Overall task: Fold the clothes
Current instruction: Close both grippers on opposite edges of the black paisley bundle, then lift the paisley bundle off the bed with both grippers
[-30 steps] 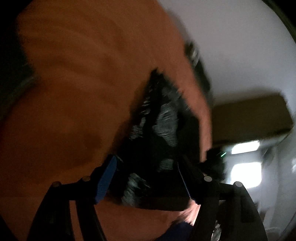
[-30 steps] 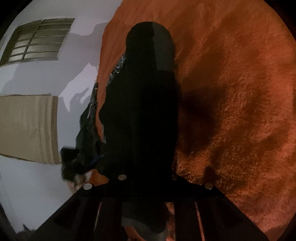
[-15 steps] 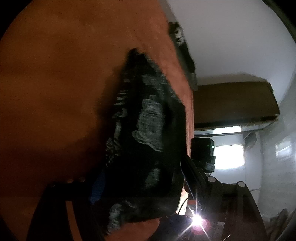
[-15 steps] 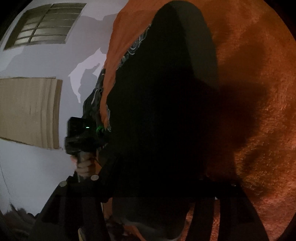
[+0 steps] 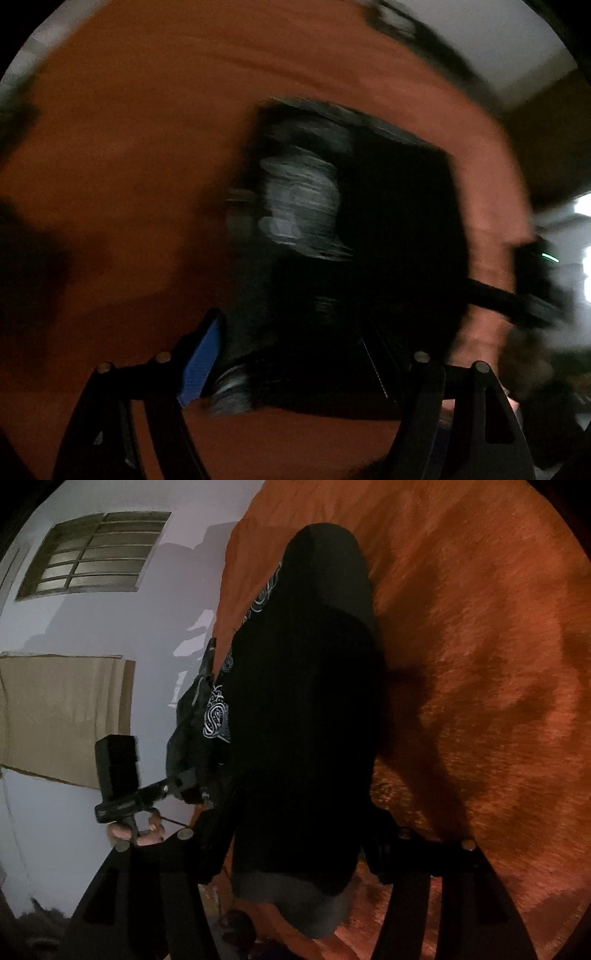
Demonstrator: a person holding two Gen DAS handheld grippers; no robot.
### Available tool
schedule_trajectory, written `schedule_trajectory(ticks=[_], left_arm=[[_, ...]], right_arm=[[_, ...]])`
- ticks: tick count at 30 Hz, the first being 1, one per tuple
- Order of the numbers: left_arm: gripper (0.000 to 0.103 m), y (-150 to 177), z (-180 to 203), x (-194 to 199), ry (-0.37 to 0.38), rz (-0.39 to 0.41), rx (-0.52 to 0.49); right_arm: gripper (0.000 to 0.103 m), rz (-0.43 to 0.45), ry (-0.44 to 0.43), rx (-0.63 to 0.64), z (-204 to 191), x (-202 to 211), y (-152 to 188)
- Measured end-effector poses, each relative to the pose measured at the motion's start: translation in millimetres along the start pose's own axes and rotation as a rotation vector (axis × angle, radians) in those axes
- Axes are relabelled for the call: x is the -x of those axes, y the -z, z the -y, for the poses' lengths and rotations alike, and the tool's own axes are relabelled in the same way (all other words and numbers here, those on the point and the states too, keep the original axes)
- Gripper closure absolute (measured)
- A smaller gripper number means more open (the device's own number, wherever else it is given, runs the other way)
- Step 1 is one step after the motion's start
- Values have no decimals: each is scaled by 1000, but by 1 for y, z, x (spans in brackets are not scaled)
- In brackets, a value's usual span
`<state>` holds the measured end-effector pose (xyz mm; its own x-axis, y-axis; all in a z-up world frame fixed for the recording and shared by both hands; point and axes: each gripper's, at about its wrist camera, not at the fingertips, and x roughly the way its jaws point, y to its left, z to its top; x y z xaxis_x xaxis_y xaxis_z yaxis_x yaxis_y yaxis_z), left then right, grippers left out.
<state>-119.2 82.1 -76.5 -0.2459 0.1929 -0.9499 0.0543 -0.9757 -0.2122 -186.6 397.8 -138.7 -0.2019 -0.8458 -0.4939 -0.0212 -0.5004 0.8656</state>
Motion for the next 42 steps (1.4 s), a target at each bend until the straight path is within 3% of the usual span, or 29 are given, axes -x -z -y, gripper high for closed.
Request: schedule_trajectory(ticks=[2, 3, 5, 7, 9, 11, 14, 16, 19, 22, 26, 27, 32, 33, 34, 39, 42], left_arm=[[28, 6, -22, 22, 23, 85, 118], [28, 8, -29, 30, 68, 111, 157], [28, 10, -18, 27, 211, 83, 114], [28, 10, 11, 13, 265, 33, -4], [28, 9, 39, -6, 223, 26, -84], [29, 7, 46, -24, 190, 41, -94], [43, 5, 45, -50, 93, 40, -80], [56, 2, 41, -51, 33, 85, -81], [56, -4, 30, -40, -146, 189, -59], [56, -8, 18, -28, -46, 223, -14], [52, -21, 25, -29, 210, 154, -3], [50, -27, 30, -33, 238, 144, -4], [52, -47, 46, -50, 264, 151, -25], [68, -48, 45, -49, 276, 163, -28], [99, -49, 45, -49, 279, 176, -33], [102, -56, 40, -48, 236, 254, -27], [101, -63, 30, -51, 220, 241, 7]], right_arm=[[44, -2, 11, 9, -5, -4, 1], [44, -4, 13, 11, -6, -5, 2], [44, -10, 1, 9, -3, -5, 2], [44, -11, -3, 0, -1, -6, 1], [44, -6, -6, -7, -3, -7, -2], [44, 6, -4, -3, -6, -4, -4], [44, 29, 3, 11, -11, 2, -5], [44, 36, 7, 10, -11, 6, -5], [44, 42, 18, 5, -8, 11, -5], [44, 51, 14, -13, -4, 13, -7], [44, 56, 2, -22, -2, 17, -10], [44, 56, 2, -18, -5, 16, -12], [44, 55, -4, 17, -18, 14, -14], [44, 53, -4, 26, -19, 13, -15], [44, 51, -2, 33, -20, 13, -15], [44, 43, 11, 33, -13, 12, -17], [44, 41, 10, 27, -6, 17, -16]])
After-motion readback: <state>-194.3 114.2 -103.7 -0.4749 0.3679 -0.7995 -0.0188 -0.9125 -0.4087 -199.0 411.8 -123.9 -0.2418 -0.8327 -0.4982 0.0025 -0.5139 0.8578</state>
